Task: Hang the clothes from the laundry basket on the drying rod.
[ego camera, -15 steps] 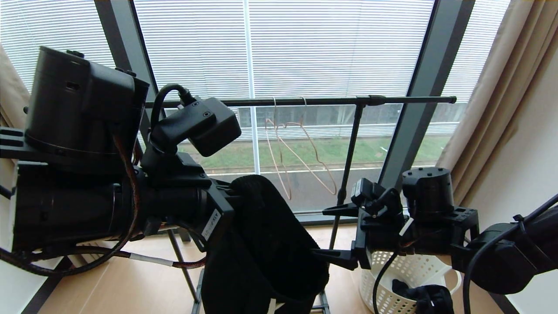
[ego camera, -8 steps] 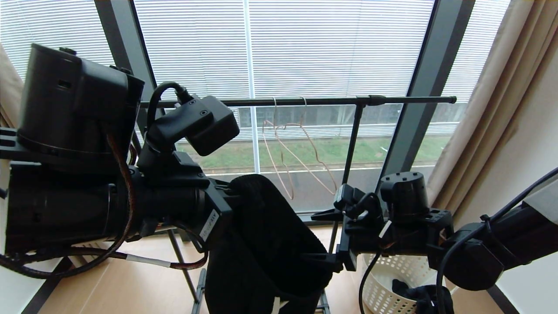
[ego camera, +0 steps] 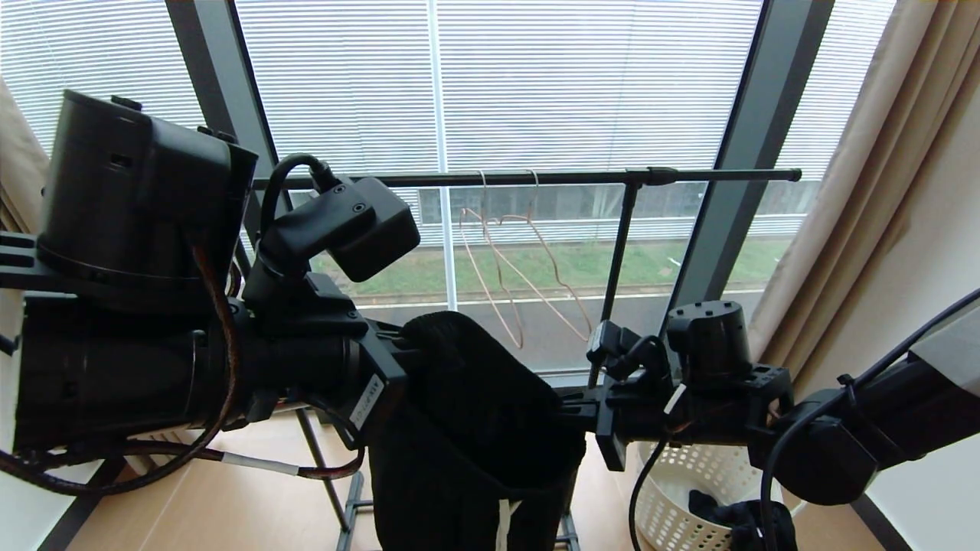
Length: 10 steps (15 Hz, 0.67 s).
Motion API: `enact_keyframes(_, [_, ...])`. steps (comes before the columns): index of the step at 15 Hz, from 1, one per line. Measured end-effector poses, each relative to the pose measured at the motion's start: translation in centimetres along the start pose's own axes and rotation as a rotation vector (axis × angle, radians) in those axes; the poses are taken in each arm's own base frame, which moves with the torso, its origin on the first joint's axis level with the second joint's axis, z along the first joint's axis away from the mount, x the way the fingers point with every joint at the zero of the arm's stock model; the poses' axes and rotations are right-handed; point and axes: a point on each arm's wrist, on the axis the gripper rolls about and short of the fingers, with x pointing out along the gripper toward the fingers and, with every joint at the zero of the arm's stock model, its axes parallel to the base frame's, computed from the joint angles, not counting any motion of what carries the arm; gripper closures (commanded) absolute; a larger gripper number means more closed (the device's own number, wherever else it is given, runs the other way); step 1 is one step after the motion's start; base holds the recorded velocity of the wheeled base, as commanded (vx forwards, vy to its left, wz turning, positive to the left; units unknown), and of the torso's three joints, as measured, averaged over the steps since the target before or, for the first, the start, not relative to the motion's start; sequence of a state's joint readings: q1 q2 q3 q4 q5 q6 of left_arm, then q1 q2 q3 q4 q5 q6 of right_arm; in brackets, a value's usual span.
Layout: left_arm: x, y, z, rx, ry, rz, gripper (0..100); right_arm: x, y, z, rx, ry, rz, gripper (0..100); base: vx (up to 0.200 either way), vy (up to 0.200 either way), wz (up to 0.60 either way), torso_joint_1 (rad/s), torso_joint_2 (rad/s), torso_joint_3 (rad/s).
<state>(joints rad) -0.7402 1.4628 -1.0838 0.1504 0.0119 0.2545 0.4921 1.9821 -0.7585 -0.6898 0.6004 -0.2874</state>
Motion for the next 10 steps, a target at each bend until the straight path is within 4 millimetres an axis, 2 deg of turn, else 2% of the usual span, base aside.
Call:
enact_keyframes(6, [0.5,-0.3,-0.6,-0.001,0.005,-0.070,100,-2.5,-0.4,1.0,0.032,-0.042,-0.055,100,0.000,0.000,0.00,0.000,0.00,0.000])
enact_keyframes(7, [0.8,-0.4,-1.1,-0.001,0.008,-0.069,0,-3.4,-0.4,1.2,0.029,-0.052,-0.075,100,0.000,0.000,0.00,0.000,0.00,0.000])
enact_keyframes(10, [1.6,-0.8,-1.9,0.005,-0.059,-0.074,0,-6.5,0.2,1.6,0.025,-0.072,-0.170,100,0.000,0.000,0.00,0.000,0.00,0.000])
